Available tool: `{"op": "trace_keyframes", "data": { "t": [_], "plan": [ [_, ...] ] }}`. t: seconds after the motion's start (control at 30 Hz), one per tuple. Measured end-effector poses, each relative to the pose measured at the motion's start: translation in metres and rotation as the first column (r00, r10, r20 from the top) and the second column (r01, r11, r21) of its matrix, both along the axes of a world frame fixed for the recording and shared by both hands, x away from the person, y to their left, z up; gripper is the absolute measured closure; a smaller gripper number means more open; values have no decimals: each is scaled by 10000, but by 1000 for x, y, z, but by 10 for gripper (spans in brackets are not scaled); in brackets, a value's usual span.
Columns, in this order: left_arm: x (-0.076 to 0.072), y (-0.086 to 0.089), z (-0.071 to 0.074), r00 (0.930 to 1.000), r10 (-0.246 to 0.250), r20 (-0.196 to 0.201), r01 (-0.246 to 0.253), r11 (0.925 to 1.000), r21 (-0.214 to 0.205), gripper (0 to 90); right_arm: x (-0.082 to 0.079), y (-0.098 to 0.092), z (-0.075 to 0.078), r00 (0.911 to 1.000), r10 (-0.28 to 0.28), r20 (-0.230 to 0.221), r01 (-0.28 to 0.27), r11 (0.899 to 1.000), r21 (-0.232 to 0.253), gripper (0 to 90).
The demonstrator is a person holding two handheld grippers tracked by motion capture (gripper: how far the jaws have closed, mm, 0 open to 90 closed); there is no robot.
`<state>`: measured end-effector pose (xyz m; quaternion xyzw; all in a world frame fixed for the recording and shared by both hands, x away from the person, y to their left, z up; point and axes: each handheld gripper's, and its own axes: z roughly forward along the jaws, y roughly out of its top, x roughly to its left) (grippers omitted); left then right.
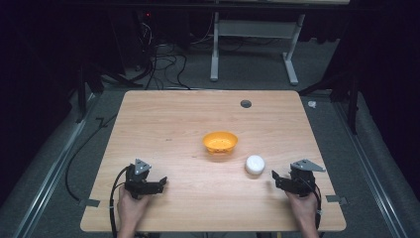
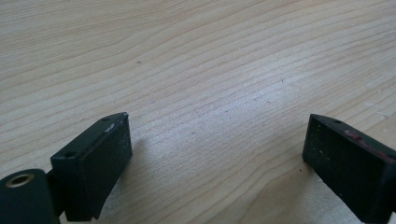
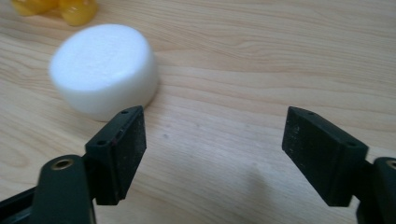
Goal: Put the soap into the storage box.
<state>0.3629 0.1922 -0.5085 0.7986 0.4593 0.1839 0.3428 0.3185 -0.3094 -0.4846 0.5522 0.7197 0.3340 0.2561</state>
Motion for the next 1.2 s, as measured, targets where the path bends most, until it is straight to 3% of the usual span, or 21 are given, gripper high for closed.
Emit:
{"op": "trace_keyframes", "data": {
  "t": [0.43, 0.67, 1.2],
  "plan": [
    [0, 0, 0, 10000, 0, -1, 0, 10000, 0, 85, -10, 21, 12, 9961, 686, 553, -695, 9975, 146, 189],
    [0, 0, 0, 10000, 2, 0, -2, 10000, -1, 85, -7, 36, 16, 9911, 1146, 682, -1162, 9930, 192, 160],
    [0, 0, 0, 10000, 2, 0, -2, 10000, -3, 85, 14, 64, 9, 9858, 1662, 234, -1663, 9861, 37, 134]
  ]
}}
